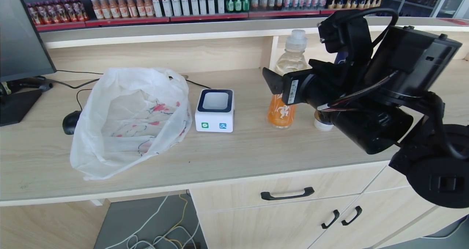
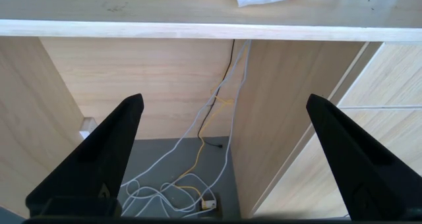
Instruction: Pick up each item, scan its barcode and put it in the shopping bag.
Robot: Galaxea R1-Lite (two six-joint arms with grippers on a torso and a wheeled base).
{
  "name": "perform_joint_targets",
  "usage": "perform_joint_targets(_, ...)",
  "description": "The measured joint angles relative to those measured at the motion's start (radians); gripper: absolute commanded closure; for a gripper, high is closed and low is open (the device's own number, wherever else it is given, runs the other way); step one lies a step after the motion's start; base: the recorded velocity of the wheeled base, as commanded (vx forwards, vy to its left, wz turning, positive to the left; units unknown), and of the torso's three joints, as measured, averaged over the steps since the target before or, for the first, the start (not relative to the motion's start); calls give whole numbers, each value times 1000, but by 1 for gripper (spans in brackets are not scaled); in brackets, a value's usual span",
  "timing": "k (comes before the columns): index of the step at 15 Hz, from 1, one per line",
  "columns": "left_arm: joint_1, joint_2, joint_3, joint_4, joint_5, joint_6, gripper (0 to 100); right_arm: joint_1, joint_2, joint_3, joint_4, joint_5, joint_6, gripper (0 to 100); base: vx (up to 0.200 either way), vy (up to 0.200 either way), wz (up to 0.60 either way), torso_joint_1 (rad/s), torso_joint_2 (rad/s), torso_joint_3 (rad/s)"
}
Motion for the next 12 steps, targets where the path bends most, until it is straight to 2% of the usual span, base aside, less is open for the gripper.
perform_joint_targets(9,1,0,0,0,0,0,0,-22,58,-1,-48,4,40,0,0,0,0,0,0,0)
perform_joint_targets(12,1,0,0,0,0,0,0,-21,92,1,-146,-3,30,0,0,0,0,0,0,0)
